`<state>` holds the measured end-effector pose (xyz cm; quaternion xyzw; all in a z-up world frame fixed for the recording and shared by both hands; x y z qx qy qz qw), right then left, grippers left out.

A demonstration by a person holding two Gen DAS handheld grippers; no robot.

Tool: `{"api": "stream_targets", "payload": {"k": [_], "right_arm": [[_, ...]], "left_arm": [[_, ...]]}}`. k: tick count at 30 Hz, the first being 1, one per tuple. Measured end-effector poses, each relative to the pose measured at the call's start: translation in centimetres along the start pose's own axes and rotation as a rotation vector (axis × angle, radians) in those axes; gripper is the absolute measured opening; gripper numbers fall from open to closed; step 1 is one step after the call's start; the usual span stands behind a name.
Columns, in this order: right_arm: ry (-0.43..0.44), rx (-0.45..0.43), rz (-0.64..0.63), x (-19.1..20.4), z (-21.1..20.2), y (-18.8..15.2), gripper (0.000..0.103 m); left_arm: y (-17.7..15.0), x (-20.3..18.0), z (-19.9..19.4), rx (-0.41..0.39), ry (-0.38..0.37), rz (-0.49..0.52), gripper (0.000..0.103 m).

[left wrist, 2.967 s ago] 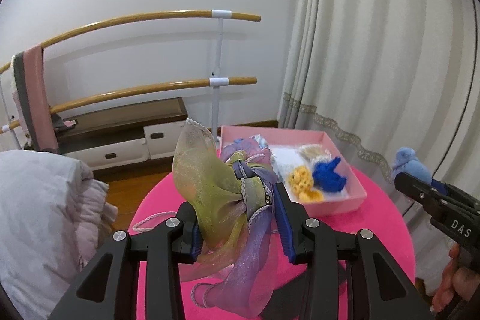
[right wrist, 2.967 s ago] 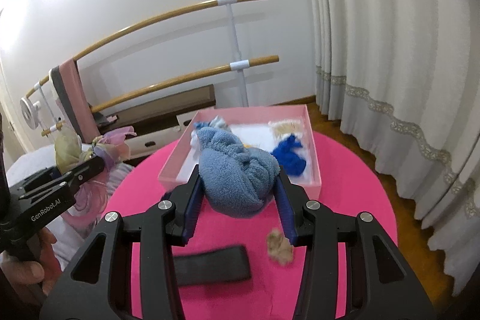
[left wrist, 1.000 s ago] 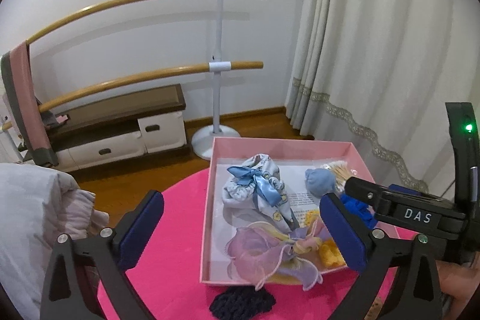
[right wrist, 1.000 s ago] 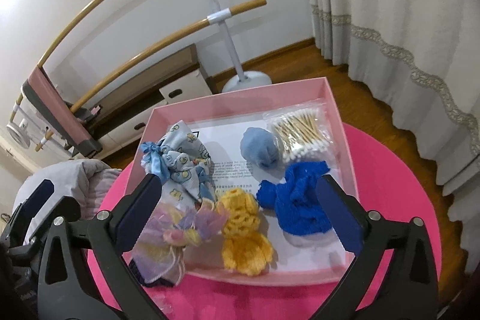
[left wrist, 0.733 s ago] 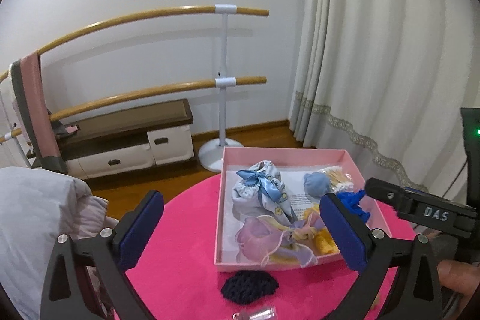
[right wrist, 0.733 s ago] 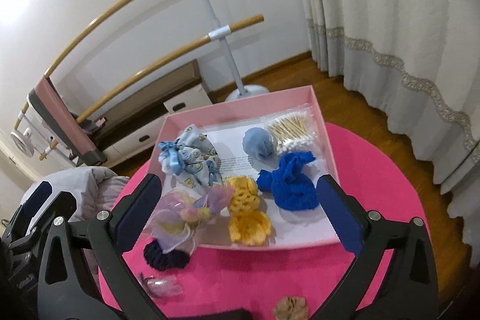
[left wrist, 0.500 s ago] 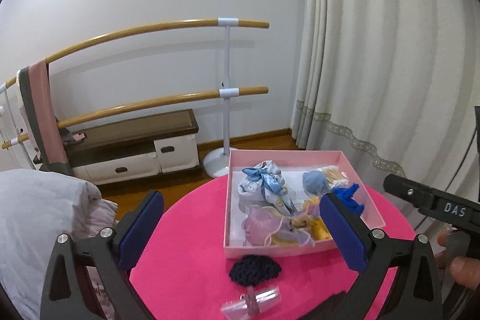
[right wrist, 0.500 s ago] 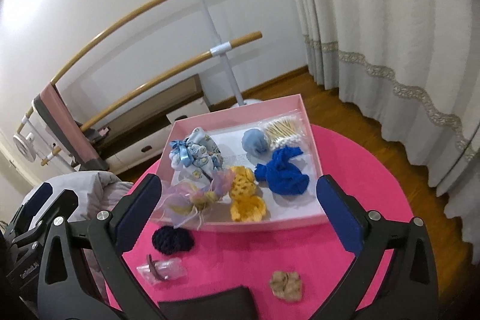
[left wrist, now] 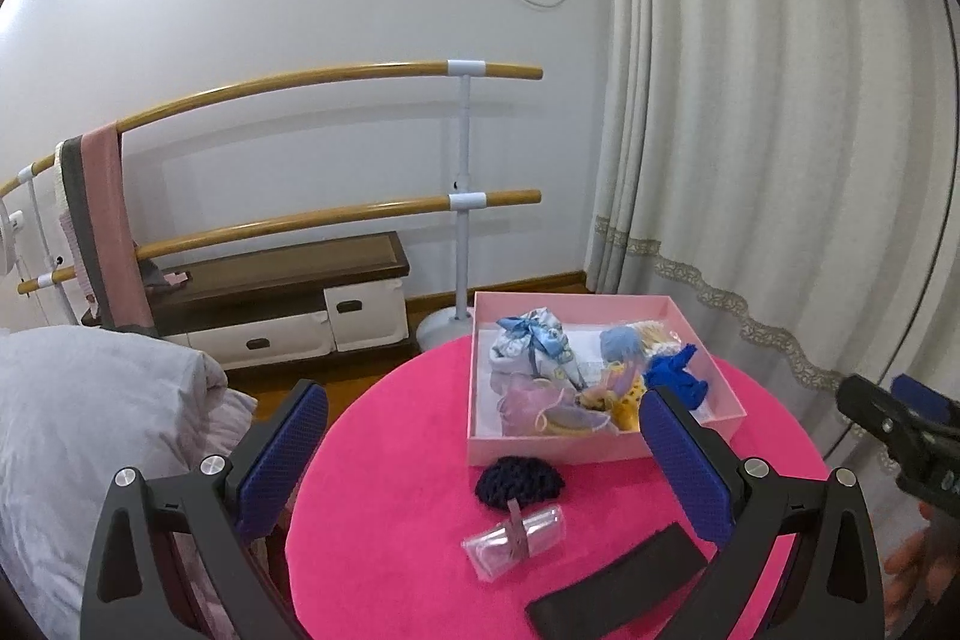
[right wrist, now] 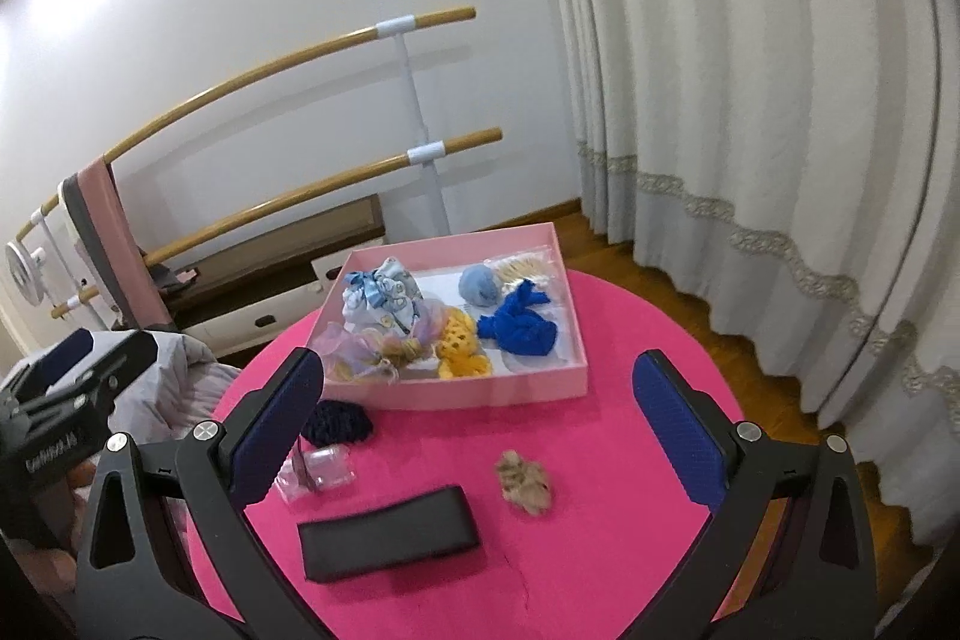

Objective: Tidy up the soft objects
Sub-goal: 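Withdraw both tools from the box back over the table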

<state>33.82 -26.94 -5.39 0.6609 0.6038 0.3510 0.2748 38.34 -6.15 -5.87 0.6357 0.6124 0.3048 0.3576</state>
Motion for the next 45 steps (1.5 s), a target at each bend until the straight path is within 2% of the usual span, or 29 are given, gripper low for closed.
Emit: {"api": "stream_targets", "payload": {"k": [8, 17, 24, 45], "right_arm": [[-0.051, -0.026, -0.002, -0.4, -2.6, -3.5, 0.103], [-0.083, -0.047, -0.024, -0.3, -3.9, -5.2, 0.103], [-0.075, -0.041, -0.043, 0.4, -4.2, -6.2, 0.103], [-0.060, -0.033, -0.072, 1.3, -4.7, -6.8, 0.103]], "left_arm": [[-2.2, 0.3, -3.3, 0.005, 0.012, -0.002, 0.103], [-5.0, 0.7, -6.5, -0.031, 0.011, -0.018, 0.103], [-6.8, 0.5, -8.1, -0.034, -0.003, -0.004, 0.103], [-7.5, 0.6, -9.4, -0.023, -0.003, -0.010, 0.103]]}}
Point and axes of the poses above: each gripper's, at about its wrist camera, not at the fingertips, and z roughly the way its jaws point, x to its left, y to its top, the point moved 2 cm from there along z, roughly the way its jaws point, and after that the axes turned 5 degrees about x, right-handed, at the moved point
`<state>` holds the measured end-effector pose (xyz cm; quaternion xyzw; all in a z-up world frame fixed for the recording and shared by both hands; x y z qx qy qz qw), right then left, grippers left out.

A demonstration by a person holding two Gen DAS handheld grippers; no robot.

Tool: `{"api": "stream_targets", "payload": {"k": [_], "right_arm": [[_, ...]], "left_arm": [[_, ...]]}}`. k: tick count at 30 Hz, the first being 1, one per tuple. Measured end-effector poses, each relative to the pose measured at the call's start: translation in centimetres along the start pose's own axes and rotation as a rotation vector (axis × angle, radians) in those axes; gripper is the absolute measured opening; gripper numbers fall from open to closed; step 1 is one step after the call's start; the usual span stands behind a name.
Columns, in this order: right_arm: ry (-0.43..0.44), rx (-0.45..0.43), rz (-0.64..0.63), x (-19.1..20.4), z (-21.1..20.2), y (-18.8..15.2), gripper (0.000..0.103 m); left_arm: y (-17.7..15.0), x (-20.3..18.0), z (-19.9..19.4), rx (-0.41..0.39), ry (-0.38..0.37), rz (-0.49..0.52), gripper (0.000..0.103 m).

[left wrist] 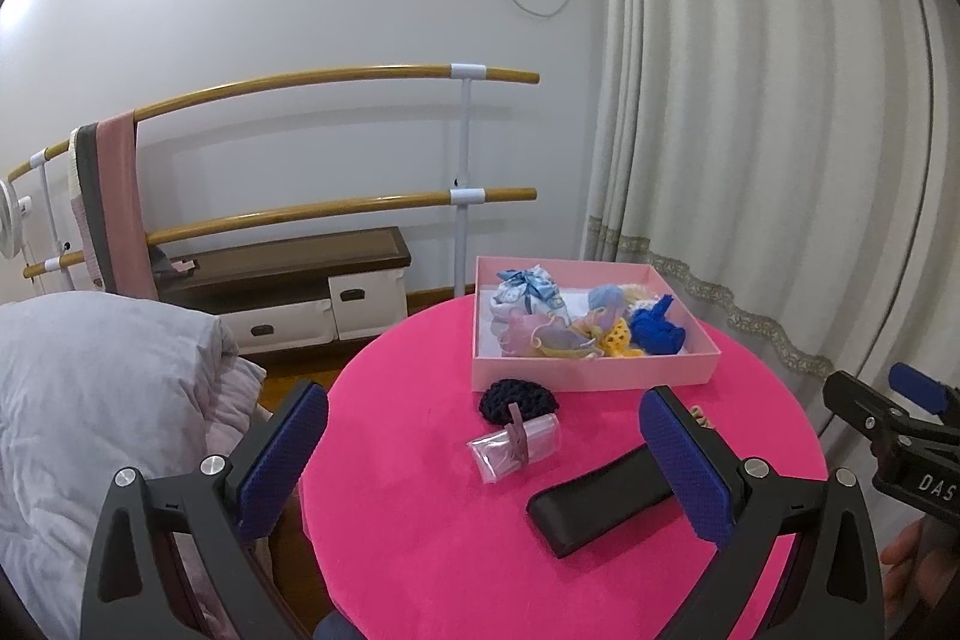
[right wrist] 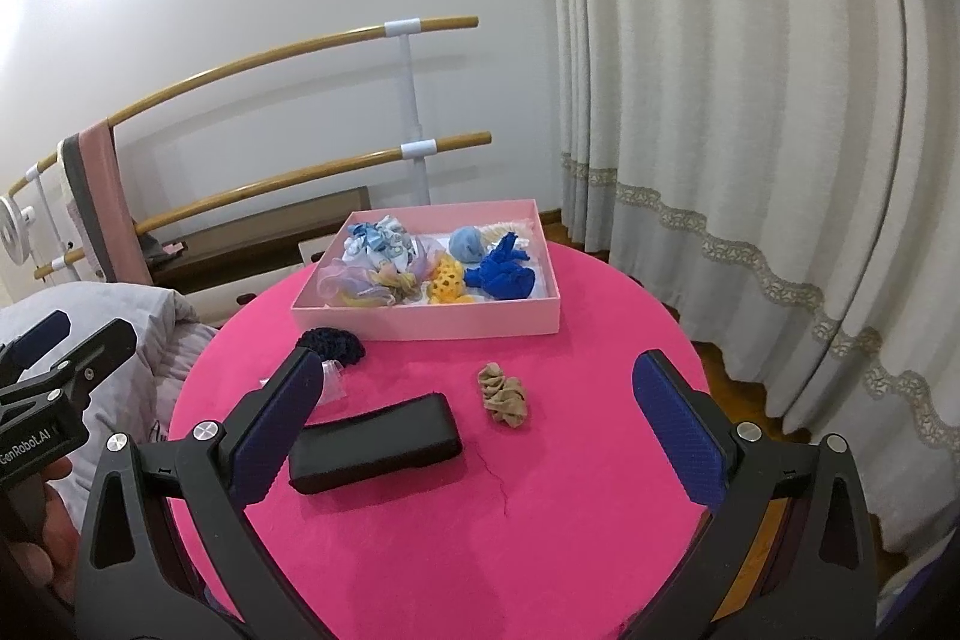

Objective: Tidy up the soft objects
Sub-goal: 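Withdraw both tools from the box back over the table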

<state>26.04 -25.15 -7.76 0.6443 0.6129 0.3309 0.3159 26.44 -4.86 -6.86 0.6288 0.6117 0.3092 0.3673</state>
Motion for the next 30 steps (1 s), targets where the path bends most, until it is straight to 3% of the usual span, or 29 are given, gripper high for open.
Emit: {"api": "stream_targets", "payload": {"k": [12, 30], "right_arm": [[-0.008, 0.026, 0.018, -1.1, 1.0, -0.6, 0.103], [-0.028, 0.181, 0.059, -3.4, 7.9, -2.7, 0.103]], "left_arm": [[-0.4, 0.0, 1.7, 0.047, 0.001, -0.002, 0.103], [-0.4, 0.0, 13.2, 0.231, 0.003, 0.034, 0.103]]}}
Point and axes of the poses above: each gripper's, at about its wrist camera, not at the fingertips, and z roughly the way its jaws point, x to its left, y to its top, the point moved 2 cm from there along z, roughly the way its jaws point, and after that the axes turned 5 degrees about x, right-handed, at the moved point
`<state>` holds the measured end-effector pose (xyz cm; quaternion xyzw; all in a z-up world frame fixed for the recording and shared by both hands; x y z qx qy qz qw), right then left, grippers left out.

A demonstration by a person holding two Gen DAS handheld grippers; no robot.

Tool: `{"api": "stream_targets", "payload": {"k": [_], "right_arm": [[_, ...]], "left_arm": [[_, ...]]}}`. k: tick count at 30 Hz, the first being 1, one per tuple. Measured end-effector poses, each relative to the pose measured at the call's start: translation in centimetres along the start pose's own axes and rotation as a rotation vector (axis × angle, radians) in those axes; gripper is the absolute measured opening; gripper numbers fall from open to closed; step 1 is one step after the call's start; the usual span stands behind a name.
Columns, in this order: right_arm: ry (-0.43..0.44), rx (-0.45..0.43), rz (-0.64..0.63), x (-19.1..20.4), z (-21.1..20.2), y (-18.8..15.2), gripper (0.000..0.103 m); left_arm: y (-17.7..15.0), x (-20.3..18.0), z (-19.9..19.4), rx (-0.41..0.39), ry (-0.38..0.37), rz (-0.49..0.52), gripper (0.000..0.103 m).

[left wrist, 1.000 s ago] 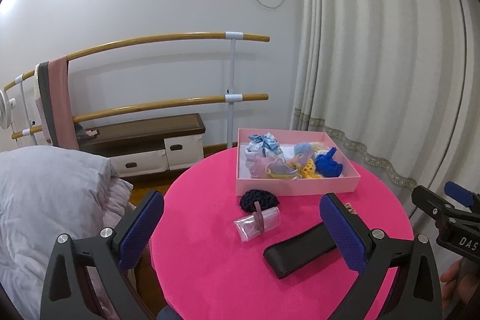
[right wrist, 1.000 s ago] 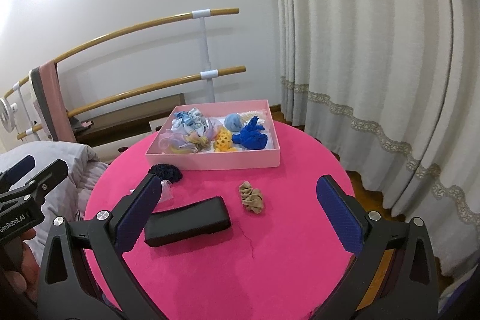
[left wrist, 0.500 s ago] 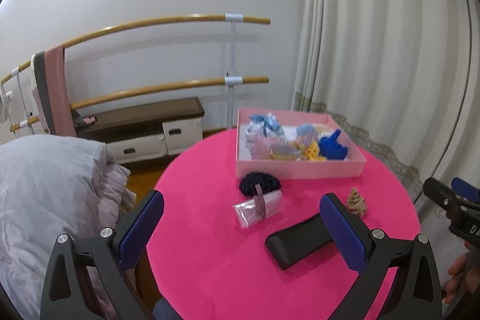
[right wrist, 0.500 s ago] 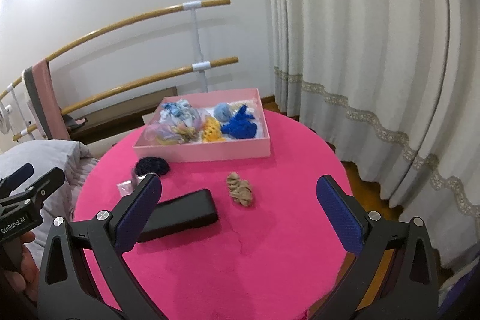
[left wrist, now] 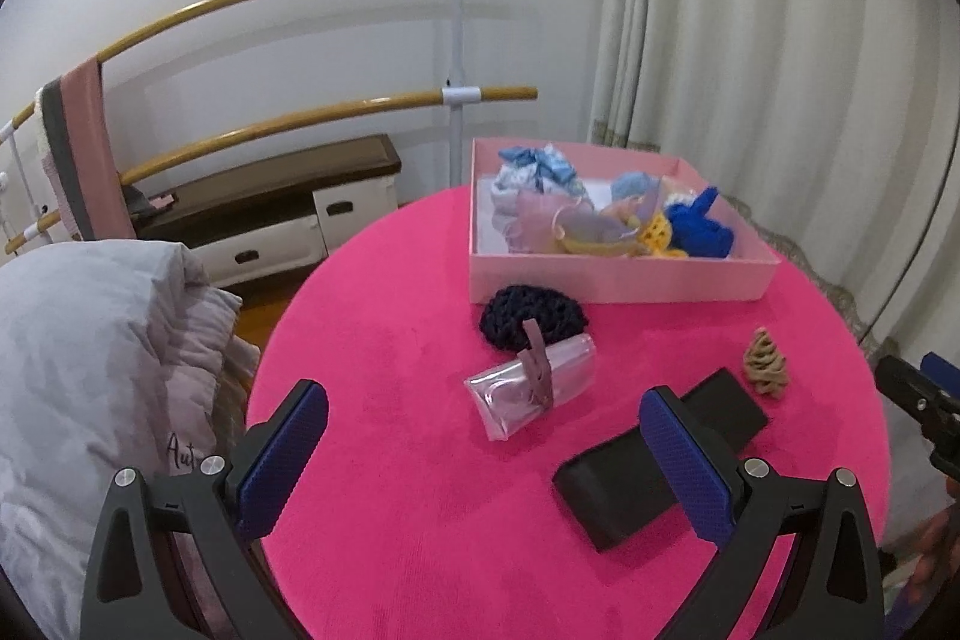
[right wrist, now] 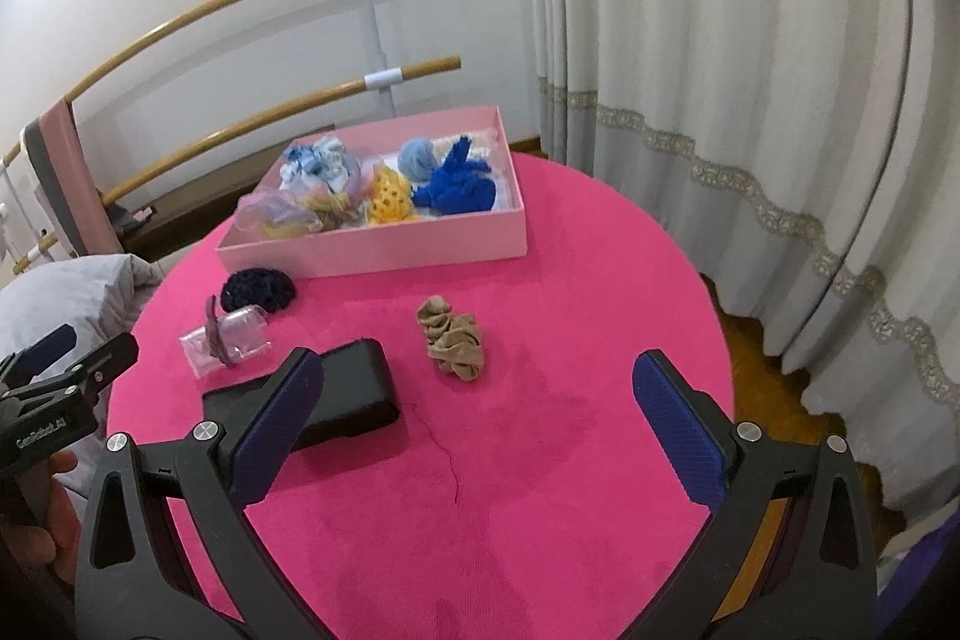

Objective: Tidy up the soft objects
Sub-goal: 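Grasp the clear pouch with the left gripper while the right gripper grasps the tan scrunchie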

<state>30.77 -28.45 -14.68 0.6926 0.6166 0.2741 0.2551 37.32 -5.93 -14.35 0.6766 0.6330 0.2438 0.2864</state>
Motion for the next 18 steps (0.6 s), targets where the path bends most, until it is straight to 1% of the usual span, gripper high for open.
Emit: {"api": "stream_targets", "payload": {"k": [10, 16, 18], "right_arm": [[-0.009, 0.096, 0.011, -0.4, 5.6, 0.4, 0.103], [0.001, 0.135, 0.022, -0.6, 8.3, 0.9, 0.103], [0.005, 0.147, 0.026, -0.7, 9.1, 1.1, 0.103]], "left_arm": [[2.0, -0.4, 9.0, 0.089, -0.003, 0.072, 0.103], [2.9, -0.4, 12.9, 0.134, -0.045, 0.097, 0.103], [3.0, -0.5, 13.7, 0.144, -0.057, 0.106, 0.101]]}}
Point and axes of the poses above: each gripper's, at about its wrist camera, not at the fingertips, and z roughly the way its jaws point, x to its left, y to its top, the point moved 2 cm from there along z, roughly the way its jaws point, and after that the axes turned 5 degrees about x, right-handed, at the moved point
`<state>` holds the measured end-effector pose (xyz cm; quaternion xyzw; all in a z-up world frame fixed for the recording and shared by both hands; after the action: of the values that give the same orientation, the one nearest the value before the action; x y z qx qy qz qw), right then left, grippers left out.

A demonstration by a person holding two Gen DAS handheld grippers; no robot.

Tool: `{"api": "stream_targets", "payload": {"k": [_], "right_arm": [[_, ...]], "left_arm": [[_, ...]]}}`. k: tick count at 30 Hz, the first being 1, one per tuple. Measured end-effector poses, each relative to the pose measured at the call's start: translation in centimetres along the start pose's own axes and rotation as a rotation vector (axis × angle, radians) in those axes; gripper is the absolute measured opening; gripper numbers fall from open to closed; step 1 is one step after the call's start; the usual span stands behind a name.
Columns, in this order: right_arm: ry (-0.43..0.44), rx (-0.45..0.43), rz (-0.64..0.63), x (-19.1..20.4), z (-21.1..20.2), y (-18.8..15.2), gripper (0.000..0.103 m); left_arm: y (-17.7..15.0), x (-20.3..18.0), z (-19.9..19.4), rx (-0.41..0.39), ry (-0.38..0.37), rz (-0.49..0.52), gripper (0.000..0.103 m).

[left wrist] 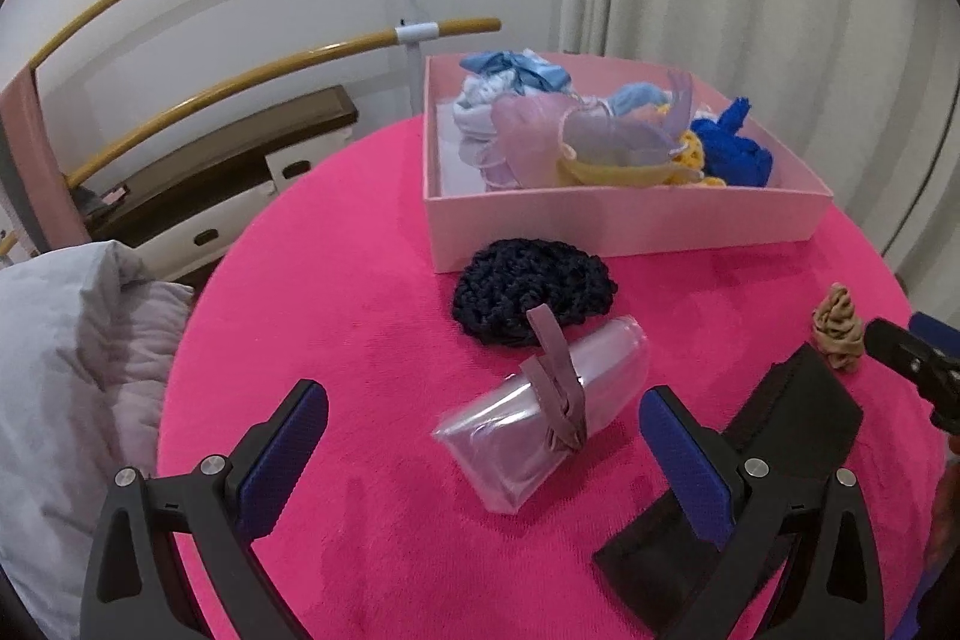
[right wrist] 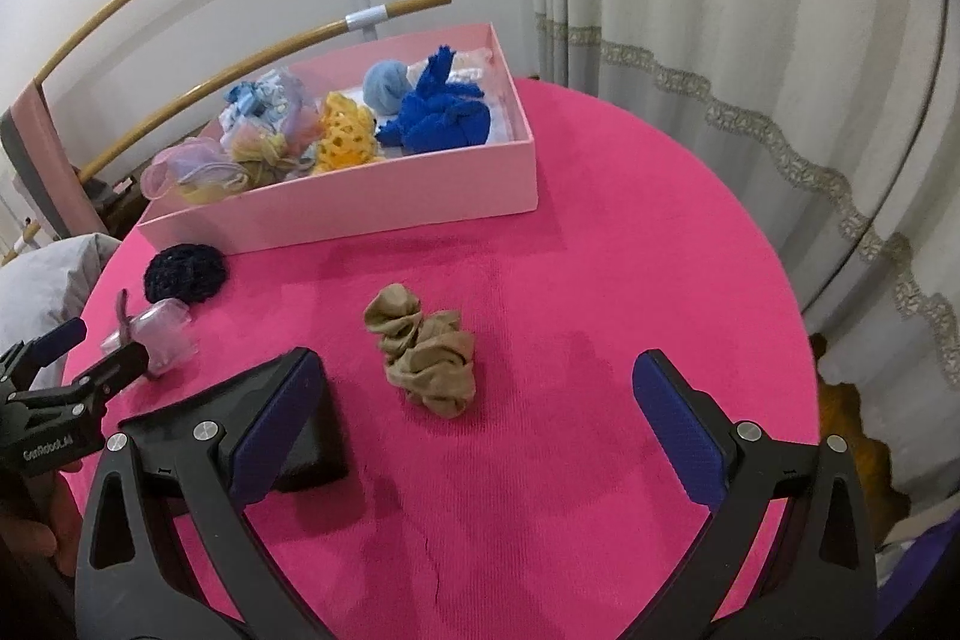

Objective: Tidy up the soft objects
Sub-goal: 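Grasp the clear pouch with the left gripper while the right gripper grasps the tan scrunchie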

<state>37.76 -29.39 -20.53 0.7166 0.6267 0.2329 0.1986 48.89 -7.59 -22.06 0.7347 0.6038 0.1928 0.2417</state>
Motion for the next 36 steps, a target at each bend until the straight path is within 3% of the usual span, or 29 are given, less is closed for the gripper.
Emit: {"api": "stream_targets", "payload": {"k": [3, 5, 6, 11, 13, 15, 19, 22, 24, 28, 36], "right_arm": [[0.006, 0.017, 0.003, -0.2, 1.0, 0.3, 0.103], [0.008, 0.027, 0.002, -0.2, 1.6, 0.5, 0.102], [0.010, 0.032, 0.000, -0.2, 1.8, 0.5, 0.099], [0.019, 0.063, -0.006, 0.1, 3.2, 0.3, 0.090], [0.010, 0.060, -0.014, 0.2, 3.3, 0.2, 0.087], [0.011, 0.056, -0.017, 0.3, 3.1, 0.3, 0.074], [0.014, 0.054, -0.031, 0.5, 3.1, 0.4, 0.061], [-0.008, 0.050, -0.057, 0.8, 3.2, 0.3, 0.049], [-0.016, 0.045, -0.061, 0.7, 3.1, 0.2, 0.029], [-0.009, 0.041, -0.048, 0.4, 2.8, 0.0, 0.024], [-0.003, 0.034, -0.049, 0.3, 1.9, -0.6, 0.023]], "left_arm": [[0.2, -0.1, 1.2, 0.029, -0.032, 0.013, 0.088], [0.3, -0.3, 2.0, 0.059, -0.066, 0.018, 0.067], [0.2, -0.4, 2.5, 0.077, -0.100, 0.018, 0.063], [0.1, -0.3, 3.0, 0.074, -0.102, 0.023, 0.053], [0.0, -0.1, 2.7, 0.073, -0.106, 0.020, 0.050], [-0.3, 0.0, 2.4, 0.070, -0.102, 0.026, 0.050], [-0.1, -0.9, 2.0, 0.061, -0.060, 0.052, 0.058], [-0.1, -1.2, 1.9, 0.060, -0.068, 0.048, 0.054], [-0.1, -0.9, 1.8, 0.064, -0.083, 0.028, 0.049], [-0.4, -0.3, 1.0, 0.063, -0.096, 0.008, 0.043], [-1.3, 0.1, -0.9, 0.048, -0.084, -0.007, 0.041]]}}
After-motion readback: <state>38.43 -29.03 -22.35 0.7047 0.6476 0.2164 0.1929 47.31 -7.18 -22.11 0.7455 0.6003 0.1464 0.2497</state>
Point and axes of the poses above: each gripper's, at about its wrist camera, not at the fingertips, and z roughly the way its jaws point, x to its left, y to its top, the point moved 2 cm from there along z, roughly the way its jaws point, and after that the axes turned 5 degrees about x, right-handed, at the moved point
